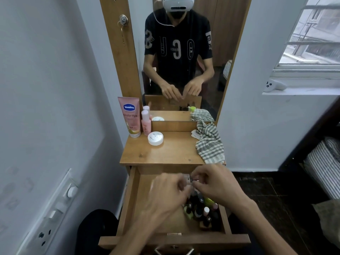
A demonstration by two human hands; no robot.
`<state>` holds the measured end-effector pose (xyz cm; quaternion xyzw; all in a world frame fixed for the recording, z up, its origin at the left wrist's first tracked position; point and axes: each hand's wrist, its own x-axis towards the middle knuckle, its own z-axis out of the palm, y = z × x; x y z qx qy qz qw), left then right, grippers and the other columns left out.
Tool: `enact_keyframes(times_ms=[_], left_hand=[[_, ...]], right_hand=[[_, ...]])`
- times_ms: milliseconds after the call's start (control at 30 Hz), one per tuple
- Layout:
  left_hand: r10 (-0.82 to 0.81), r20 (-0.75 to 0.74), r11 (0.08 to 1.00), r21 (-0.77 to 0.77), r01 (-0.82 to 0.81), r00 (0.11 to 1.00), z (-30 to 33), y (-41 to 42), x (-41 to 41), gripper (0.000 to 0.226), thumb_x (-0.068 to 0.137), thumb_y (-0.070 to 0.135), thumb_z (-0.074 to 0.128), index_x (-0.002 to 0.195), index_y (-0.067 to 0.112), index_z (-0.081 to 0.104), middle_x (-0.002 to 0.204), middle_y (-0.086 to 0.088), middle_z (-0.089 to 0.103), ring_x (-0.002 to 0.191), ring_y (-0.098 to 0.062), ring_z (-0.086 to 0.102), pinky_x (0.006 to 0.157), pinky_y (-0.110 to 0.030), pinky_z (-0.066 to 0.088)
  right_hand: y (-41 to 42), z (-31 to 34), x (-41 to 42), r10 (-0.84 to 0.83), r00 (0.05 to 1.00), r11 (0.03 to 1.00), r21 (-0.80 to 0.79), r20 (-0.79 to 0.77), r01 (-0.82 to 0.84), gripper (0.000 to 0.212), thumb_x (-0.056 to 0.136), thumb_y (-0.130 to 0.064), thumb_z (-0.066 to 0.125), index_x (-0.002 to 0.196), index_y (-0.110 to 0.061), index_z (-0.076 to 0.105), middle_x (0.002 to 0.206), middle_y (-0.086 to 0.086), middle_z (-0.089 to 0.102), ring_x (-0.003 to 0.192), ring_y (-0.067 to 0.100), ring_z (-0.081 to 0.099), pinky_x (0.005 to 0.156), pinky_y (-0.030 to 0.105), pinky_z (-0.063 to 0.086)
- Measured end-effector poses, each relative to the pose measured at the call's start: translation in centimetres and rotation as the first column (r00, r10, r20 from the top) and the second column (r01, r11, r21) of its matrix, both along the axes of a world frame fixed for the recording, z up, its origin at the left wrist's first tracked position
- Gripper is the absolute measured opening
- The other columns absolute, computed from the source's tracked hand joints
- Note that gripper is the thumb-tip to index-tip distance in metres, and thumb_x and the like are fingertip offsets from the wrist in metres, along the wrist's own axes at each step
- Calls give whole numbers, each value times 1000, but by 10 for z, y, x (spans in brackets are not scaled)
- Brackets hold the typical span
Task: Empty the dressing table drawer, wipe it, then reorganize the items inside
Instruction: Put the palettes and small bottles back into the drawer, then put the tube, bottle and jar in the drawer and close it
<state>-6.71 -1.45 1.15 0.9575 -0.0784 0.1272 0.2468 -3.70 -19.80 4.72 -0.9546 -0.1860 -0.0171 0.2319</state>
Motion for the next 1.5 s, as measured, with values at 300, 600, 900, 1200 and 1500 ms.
enact_keyframes(times_ms=[300, 600, 900, 1200, 1500], left_hand=[[485, 286, 848, -384, -365, 826, 83, 112, 98, 24, 86, 35, 77, 100, 20, 65, 96, 4, 70, 81, -19, 66, 72, -34, 54], [304, 323, 952, -85, -293, 896, 102, 154, 159, 60, 85, 21, 76, 141, 13, 55, 143, -12, 53, 131, -32, 49, 101, -45, 52], [246, 422, 951, 68, -301, 873, 103, 160, 142, 25, 86, 12, 71, 109, 4, 74, 103, -9, 58, 104, -26, 53, 80, -34, 47], [273, 380, 957, -204, -208, 884, 109, 160, 89, 15, 95, 18, 68, 106, 9, 71, 101, -2, 70, 85, -15, 61, 67, -13, 44], [6, -84, 907, -419, -41, 996, 88, 138, 47, 29, 84, 2, 68, 85, 30, 76, 81, 16, 76, 75, -1, 71, 59, -18, 54]], right_hand=[[114, 35, 91, -113, 977, 934, 353, 179, 44, 25, 86, -40, 72, 104, -25, 78, 84, -12, 73, 76, 8, 67, 69, 33, 59], [184, 47, 156, -4, 932, 987, 152, 363, -55, 45, 94, -28, 69, 136, -13, 65, 126, 8, 69, 111, 26, 65, 84, 34, 50], [194, 31, 169, -9, 919, 989, 139, 394, -50, 31, 93, -18, 71, 123, -9, 71, 120, 11, 60, 99, 26, 64, 81, 36, 56], [165, 42, 138, -9, 937, 918, 375, 350, -131, 27, 82, -28, 86, 106, -20, 78, 99, -7, 68, 68, 3, 56, 64, 17, 46], [102, 31, 62, 99, 995, 953, 287, 27, -102, 17, 81, -28, 79, 98, -25, 80, 87, -16, 71, 77, 3, 65, 70, 28, 58]])
